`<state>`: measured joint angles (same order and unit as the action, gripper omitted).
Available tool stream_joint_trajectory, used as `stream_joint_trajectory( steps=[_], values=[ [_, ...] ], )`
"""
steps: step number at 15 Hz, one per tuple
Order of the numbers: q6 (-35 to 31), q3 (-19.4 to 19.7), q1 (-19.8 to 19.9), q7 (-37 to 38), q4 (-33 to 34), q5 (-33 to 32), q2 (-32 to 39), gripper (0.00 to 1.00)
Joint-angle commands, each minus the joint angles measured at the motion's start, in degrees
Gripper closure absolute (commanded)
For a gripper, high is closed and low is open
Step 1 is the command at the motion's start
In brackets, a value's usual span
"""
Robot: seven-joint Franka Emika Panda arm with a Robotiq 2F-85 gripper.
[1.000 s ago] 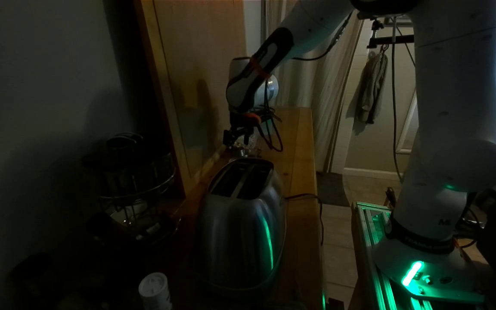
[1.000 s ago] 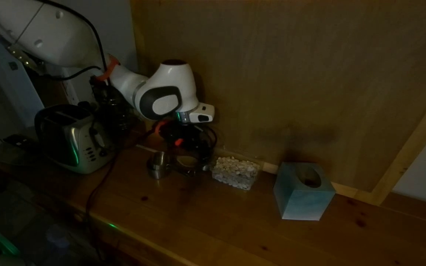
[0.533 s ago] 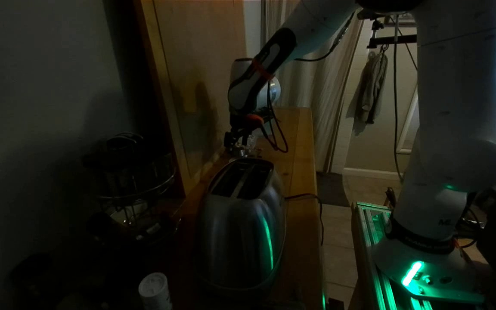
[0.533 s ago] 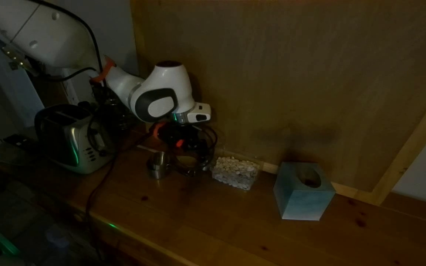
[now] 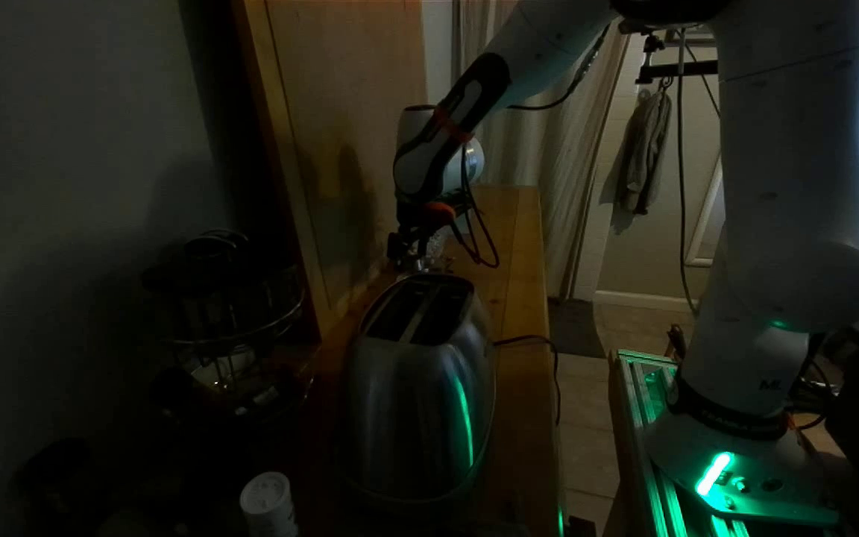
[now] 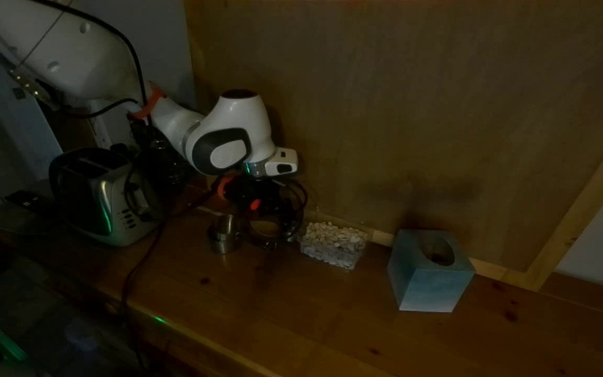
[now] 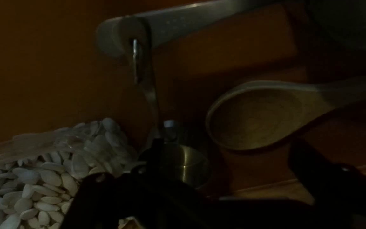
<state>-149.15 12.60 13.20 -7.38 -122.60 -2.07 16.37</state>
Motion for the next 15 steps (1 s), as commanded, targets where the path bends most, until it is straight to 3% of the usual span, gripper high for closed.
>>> stream_joint_trajectory(
  steps=[1,5,6,8,9,12,14,15],
  values=[
    [-3.2,-1.0,0.9,-2.9,0.2,-0.3,0.9,0.01],
    [-5.5,-1.8,1.3,-5.9,-0.2,0.1,1.2,0.0],
    [-5.3,-1.8,1.3,-6.0,0.0,-0.1,1.5,0.05],
    [-5.2,-1.7,1.3,-6.4,0.1,-0.4,2.0,0.29],
    [-5.3,-1.5,1.3,-6.5,0.2,-0.7,2.3,0.3],
    [-5.3,-1.6,1.6,-7.0,0.5,-0.5,2.7,0.54],
    [-5.3,-1.6,1.8,-7.3,0.5,-0.5,2.9,0.53],
    [-5.3,-1.6,1.9,-7.5,0.5,-0.4,2.9,0.69]
  ],
)
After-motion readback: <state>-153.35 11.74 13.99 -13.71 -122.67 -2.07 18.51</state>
